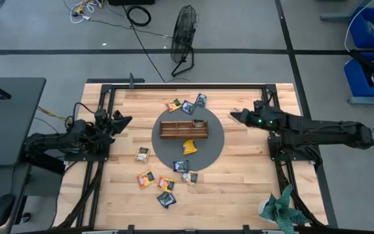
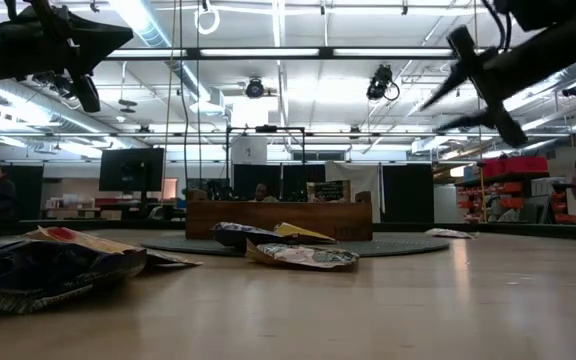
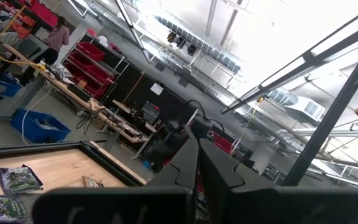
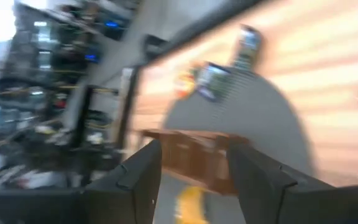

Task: Pick & Place Tea
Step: Put the brown tea bag into the right section of the wooden organizer

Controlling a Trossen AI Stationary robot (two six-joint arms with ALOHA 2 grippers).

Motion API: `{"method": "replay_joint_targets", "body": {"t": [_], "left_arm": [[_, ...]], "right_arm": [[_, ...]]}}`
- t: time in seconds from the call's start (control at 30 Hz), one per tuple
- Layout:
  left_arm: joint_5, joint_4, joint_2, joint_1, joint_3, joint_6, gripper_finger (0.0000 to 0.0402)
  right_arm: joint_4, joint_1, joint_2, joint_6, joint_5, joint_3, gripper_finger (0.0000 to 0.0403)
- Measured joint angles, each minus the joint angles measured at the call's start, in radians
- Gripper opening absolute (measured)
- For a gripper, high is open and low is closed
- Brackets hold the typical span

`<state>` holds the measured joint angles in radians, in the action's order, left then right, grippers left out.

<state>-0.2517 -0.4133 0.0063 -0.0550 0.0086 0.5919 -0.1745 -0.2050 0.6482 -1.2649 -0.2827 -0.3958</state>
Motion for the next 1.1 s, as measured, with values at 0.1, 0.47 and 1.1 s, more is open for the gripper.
{"method": "replay_joint_targets", "body": {"t": [0.1,0.47,1.1], "left_arm": [[0.0,0.0,0.0,0.0,0.0,0.0,0.0018],[0.0,0.0,0.0,0.0,0.0,0.0,0.0018],[0.0,0.0,0.0,0.0,0.0,-0.001,0.0018]], "right_arm": [[-0.127,-0.001,-0.002,-0.096,-0.015,0.0,0.0188],[-0.422,-0.004,-0.001,-0.336,-0.107,0.0,0.0188],[-0.464,-0.143,0.198,-0.446,-0.188,0.0,0.0188]]}}
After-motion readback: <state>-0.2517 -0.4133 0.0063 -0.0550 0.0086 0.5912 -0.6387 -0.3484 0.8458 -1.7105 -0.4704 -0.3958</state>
